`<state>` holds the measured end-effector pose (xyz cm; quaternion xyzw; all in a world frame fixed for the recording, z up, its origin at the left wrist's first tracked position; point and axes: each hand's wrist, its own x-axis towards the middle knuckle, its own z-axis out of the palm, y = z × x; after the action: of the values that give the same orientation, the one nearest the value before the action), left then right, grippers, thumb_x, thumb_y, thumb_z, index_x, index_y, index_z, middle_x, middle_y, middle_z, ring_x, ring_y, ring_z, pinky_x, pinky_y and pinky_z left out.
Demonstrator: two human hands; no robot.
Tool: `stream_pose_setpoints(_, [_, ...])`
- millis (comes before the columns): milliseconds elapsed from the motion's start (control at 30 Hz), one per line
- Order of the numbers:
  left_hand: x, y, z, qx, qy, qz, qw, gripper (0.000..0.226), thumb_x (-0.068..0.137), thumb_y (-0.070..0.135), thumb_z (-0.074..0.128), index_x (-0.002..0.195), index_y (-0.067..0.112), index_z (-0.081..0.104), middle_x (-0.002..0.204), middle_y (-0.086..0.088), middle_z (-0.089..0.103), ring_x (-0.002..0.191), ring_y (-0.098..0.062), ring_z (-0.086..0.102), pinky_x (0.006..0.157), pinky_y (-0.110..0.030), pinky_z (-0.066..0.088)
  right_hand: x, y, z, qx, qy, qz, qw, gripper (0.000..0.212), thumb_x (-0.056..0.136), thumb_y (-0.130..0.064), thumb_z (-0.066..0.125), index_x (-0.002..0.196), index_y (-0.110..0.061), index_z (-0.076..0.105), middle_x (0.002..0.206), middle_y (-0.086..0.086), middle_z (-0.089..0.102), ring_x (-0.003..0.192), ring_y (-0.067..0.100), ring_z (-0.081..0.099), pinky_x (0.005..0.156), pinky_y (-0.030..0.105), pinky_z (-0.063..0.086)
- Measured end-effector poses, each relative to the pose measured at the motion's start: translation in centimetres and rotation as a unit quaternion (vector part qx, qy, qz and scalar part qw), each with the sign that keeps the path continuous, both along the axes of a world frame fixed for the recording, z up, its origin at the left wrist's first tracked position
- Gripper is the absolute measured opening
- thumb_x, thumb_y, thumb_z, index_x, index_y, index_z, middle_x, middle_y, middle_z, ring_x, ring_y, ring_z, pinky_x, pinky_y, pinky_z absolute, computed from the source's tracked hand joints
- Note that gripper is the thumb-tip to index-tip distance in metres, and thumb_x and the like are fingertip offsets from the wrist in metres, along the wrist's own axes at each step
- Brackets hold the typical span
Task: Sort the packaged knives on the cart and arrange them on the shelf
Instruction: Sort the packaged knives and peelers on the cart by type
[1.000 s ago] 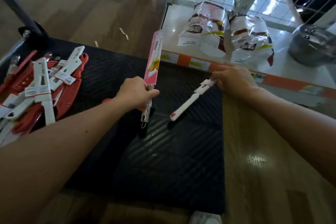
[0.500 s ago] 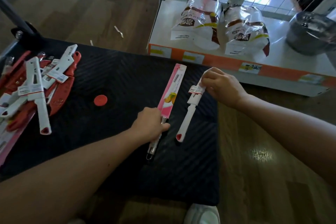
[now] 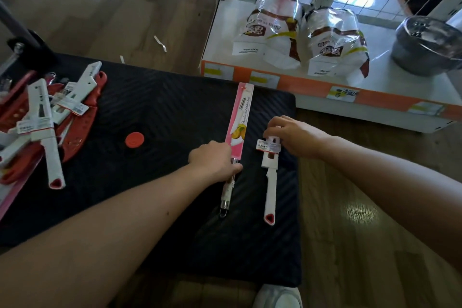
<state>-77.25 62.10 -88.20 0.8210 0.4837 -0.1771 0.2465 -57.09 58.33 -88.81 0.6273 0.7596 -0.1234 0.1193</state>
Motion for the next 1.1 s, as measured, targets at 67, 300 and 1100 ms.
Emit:
stream_pose_setpoints(67, [0.0, 0.6, 0.3, -0.002, -0.005, 0.005, 1.000, 0.038, 0.086, 0.053, 0.052, 0.091, 0.015, 0.054, 0.088, -0.003, 0.055, 0.090, -0.023, 0.062, 0.072, -0.033, 0.047, -0.1, 0.3, 0.6, -0.019, -0.005, -0.003, 1.000, 0.053, 0.087, -0.005, 0.054, 0.135, -0.026, 0.044, 0.142, -0.004, 0.037, 0.131, 0.014, 0.035, 0.089, 0.021, 0.041])
stream_pose_setpoints(300, [-1.7, 2.8, 1.5, 0.043, 0.002, 0.013, 0.999, 0.038, 0.090, 0.050, 0.048, 0.104, 0.016, 0.058, 0.090, -0.002, 0.057, 0.086, -0.019, 0.059, 0.069, -0.031, 0.046, -2.5, 3.0, 2.3, 0.070, -0.035, 0.011, 0.997, 0.038, 0.094, -0.018, 0.044, 0.132, -0.022, 0.049, 0.137, 0.000, 0.047, 0.121, 0.020, 0.045, 0.087, 0.032, 0.045])
stream_pose_setpoints(1100, [-26.1, 10.9, 2.2, 0.050, 0.060, 0.282, 0.956, 0.040, 0.085, 0.050, 0.056, 0.086, 0.011, 0.062, 0.072, -0.007, 0.064, 0.055, -0.022, 0.066, 0.053, -0.025, 0.047, -28.5, 19.1, -0.2, 0.128, 0.125, 0.055, 0.982, 0.046, 0.091, -0.012, 0.043, 0.136, -0.022, 0.044, 0.136, 0.004, 0.047, 0.121, 0.027, 0.045, 0.090, 0.039, 0.045])
